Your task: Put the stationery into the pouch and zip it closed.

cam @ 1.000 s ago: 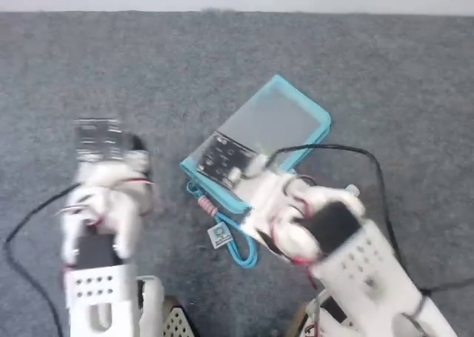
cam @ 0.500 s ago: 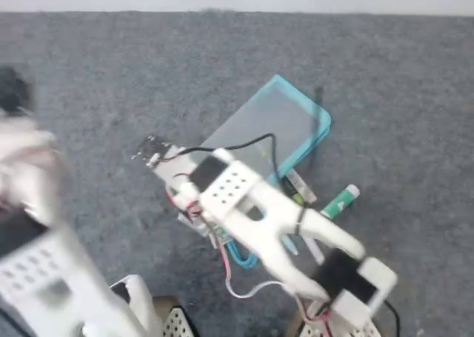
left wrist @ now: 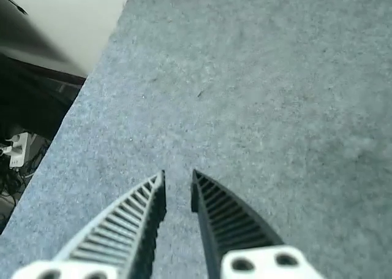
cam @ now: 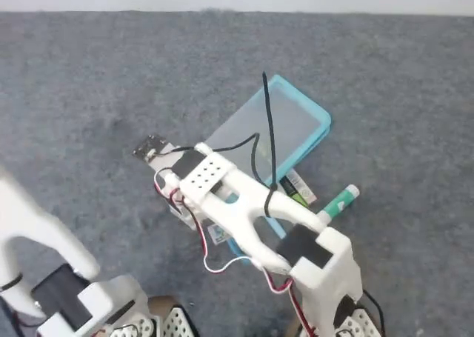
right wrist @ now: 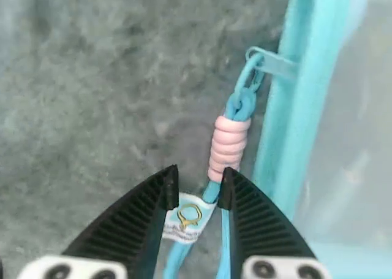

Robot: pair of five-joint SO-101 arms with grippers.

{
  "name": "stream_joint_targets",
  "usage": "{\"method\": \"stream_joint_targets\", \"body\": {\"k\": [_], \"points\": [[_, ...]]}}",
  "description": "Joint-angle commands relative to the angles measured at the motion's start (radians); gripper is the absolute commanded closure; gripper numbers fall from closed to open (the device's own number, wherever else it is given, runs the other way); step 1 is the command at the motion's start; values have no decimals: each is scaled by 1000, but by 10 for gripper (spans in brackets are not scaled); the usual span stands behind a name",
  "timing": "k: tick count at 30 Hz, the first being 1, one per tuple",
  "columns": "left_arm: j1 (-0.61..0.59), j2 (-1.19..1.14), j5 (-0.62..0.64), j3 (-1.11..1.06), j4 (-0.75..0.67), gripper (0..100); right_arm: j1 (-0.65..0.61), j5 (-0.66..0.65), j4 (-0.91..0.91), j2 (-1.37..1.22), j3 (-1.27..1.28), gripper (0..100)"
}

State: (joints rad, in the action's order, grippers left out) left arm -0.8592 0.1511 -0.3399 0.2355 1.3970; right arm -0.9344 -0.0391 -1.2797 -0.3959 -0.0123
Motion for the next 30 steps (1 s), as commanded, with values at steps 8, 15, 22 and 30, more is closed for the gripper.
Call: {"method": "stream_joint_targets", "body": {"k": [8, 15, 22, 30], "points": [[14, 6, -11, 51, 8, 930, 25, 8, 62, -77, -115, 872], [14, 6, -12, 51, 8, 930, 36, 3, 42, -113, -169, 847], [31, 9, -11, 50, 8, 932, 36, 2, 54, -168, -172, 804], [32, 15, -12, 51, 12, 934, 71, 3, -24, -119, -172, 987]]}}
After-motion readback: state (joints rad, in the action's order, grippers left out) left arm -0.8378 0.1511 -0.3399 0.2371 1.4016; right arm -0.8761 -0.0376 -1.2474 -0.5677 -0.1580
